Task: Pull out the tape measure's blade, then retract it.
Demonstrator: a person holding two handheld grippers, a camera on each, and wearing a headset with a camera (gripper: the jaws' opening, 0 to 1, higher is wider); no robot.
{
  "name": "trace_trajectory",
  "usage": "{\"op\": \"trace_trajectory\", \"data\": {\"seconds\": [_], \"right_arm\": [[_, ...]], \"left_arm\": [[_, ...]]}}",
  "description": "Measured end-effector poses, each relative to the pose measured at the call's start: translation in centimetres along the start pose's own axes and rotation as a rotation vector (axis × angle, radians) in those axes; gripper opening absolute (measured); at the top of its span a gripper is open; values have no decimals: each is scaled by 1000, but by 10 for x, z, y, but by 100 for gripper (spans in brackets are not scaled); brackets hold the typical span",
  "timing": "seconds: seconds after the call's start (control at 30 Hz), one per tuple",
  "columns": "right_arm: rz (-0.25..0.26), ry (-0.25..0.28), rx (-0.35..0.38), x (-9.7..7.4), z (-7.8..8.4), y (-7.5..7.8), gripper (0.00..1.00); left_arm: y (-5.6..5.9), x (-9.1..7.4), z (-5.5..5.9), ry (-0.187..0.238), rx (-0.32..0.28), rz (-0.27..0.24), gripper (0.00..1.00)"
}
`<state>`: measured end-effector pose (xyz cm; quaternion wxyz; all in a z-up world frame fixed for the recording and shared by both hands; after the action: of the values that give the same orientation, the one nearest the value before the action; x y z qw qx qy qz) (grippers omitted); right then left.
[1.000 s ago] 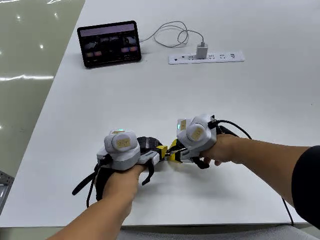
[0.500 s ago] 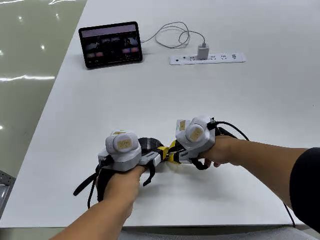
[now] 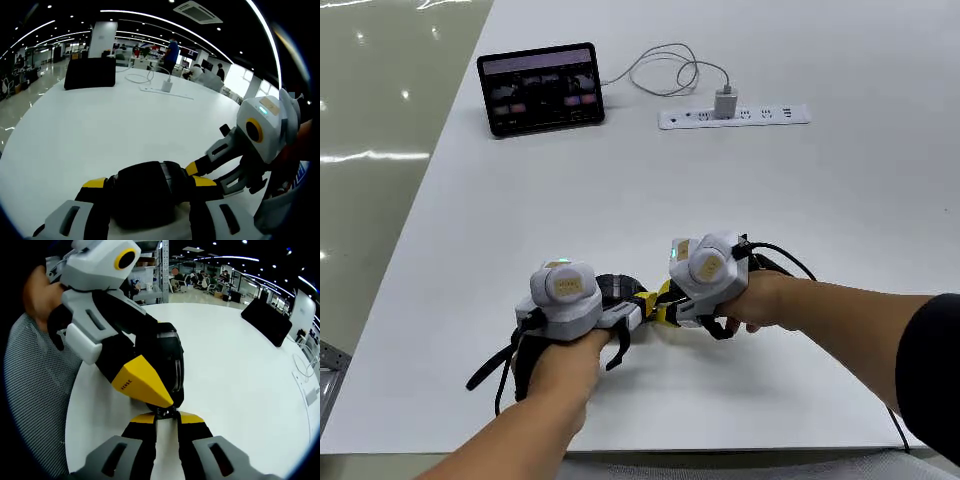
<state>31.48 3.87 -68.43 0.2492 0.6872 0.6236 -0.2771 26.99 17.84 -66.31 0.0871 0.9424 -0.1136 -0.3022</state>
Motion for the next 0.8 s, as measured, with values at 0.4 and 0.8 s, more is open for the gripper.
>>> {"op": "trace_trajectory", "data": {"seconds": [0.4, 0.8], "right_arm": [[4, -2, -11, -1, 1, -2, 13], [10, -8, 55, -11, 4, -1, 29]], "left_arm": [[-3, -3, -6, 22, 78, -33, 68], [-18, -7, -23, 35, 21, -42, 100]]}}
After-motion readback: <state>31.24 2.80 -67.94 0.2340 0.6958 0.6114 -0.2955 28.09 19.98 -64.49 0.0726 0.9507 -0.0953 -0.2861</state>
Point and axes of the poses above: the centre of the closed fingertips' face, and the gripper's own axes: x roughly forward along the fingers, y roughly to its right, z roughly out of its underside, the point moved 10 cm from there along -x, roughly backward along the fingers, and after that the axes turned 5 degrees about y, right-handed, at the moved point
